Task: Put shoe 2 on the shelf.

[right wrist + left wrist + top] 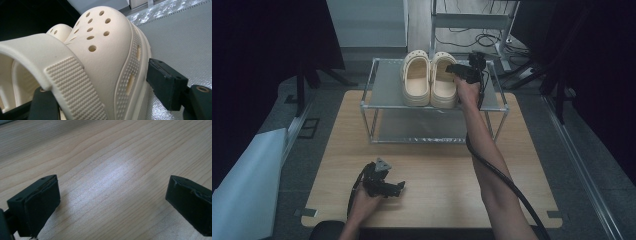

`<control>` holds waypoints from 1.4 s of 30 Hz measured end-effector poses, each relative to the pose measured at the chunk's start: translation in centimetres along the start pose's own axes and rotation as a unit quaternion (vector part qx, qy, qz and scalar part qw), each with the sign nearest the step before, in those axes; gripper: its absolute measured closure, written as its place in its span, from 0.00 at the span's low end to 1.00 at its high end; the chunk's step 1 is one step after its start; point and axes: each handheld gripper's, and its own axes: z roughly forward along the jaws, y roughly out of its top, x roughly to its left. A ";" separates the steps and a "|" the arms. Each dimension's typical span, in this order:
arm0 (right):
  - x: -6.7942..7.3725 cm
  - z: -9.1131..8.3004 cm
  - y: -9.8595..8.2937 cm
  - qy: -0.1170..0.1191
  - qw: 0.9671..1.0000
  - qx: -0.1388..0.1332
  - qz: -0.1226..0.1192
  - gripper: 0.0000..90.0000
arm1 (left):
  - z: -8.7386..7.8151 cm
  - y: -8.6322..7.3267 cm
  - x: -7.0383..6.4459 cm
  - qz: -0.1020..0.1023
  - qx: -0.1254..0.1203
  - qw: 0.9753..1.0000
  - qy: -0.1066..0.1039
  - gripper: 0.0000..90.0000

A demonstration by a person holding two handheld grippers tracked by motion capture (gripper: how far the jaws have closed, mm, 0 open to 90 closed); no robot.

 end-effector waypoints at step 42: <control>-3.4 -8.4 -2.9 0.190 0.977 0.034 -0.093 0.17 | 0.1 0.1 -0.1 -0.003 -0.003 1.000 -0.010 0.00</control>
